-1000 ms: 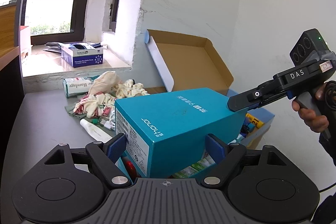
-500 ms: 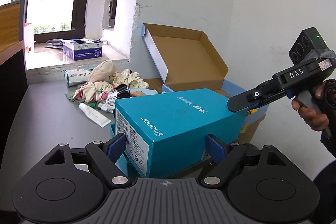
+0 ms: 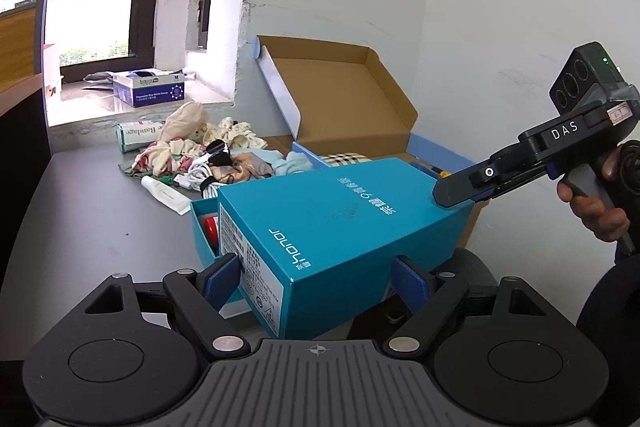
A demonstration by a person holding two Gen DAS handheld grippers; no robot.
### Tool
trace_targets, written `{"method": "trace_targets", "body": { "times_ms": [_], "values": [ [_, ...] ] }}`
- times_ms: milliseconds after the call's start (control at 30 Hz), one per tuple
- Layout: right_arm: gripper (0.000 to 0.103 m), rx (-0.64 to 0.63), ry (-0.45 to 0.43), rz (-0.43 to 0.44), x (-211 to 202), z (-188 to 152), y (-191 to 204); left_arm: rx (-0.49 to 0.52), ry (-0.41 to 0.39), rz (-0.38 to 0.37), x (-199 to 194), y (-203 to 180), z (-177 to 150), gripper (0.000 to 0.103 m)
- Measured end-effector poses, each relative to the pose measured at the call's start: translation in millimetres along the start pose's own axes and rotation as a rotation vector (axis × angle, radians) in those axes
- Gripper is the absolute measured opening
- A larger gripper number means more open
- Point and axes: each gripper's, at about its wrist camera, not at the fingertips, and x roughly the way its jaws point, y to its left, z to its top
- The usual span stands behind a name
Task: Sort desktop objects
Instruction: 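Lift the Honor box and carry it over the open teal box, then lower the Honor box onto the open teal box and open the right gripper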
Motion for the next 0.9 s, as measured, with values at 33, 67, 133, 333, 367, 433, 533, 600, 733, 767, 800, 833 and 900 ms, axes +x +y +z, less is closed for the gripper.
{"method": "trace_targets", "body": {
  "times_ms": [33,67,133,333,367,433,533,600,733,767,800,833,900],
  "values": [
    [0.060,0.000,-0.001,-0.001,-0.8,-2.4,0.6,0.003,0.000,0.000,-0.2,-1.1,-0.3,0.084],
    [0.060,0.000,-0.003,-0.002,-1.6,-4.7,1.1,0.003,-0.006,0.001,-1.1,-1.7,-0.3,0.084],
    [0.060,0.000,-0.006,-0.003,-3.2,-9.4,2.2,0.004,-0.017,0.000,-2.7,-1.3,1.9,0.084],
    [0.060,-0.006,-0.022,-0.001,0.7,-17.1,6.7,0.015,-0.025,0.006,2.2,7.4,11.5,0.084],
    [0.060,-0.012,-0.026,0.003,-7.1,-5.5,1.0,0.014,-0.026,0.008,4.2,9.2,12.6,0.084],
    [0.060,-0.023,-0.037,-0.004,-5.2,0.3,0.7,0.018,-0.026,0.012,8.9,12.6,15.0,0.084],
    [0.060,-0.052,-0.054,-0.021,1.2,6.1,2.8,0.017,-0.026,0.013,17.9,19.3,19.7,0.084],
    [0.060,-0.063,-0.063,-0.031,5.9,11.5,3.1,0.020,-0.030,0.016,23.6,23.6,23.3,0.084],
    [0.060,-0.076,-0.073,-0.042,14.1,22.9,0.4,0.014,-0.031,0.012,33.7,33.5,30.8,0.084],
    [0.060,-0.074,-0.072,-0.042,15.6,24.4,-0.9,0.015,-0.030,0.011,35.9,35.6,32.3,0.084],
    [0.060,-0.071,-0.072,-0.042,17.1,25.9,-2.2,0.015,-0.028,0.008,38.0,37.8,33.6,0.084],
    [0.060,-0.069,-0.071,-0.042,18.6,27.4,-3.5,0.014,-0.025,0.006,40.0,39.7,34.6,0.084],
    [0.060,-0.065,-0.070,-0.042,21.7,30.4,-6.0,0.007,-0.020,0.001,42.8,42.6,35.6,0.084]
  ]
}}
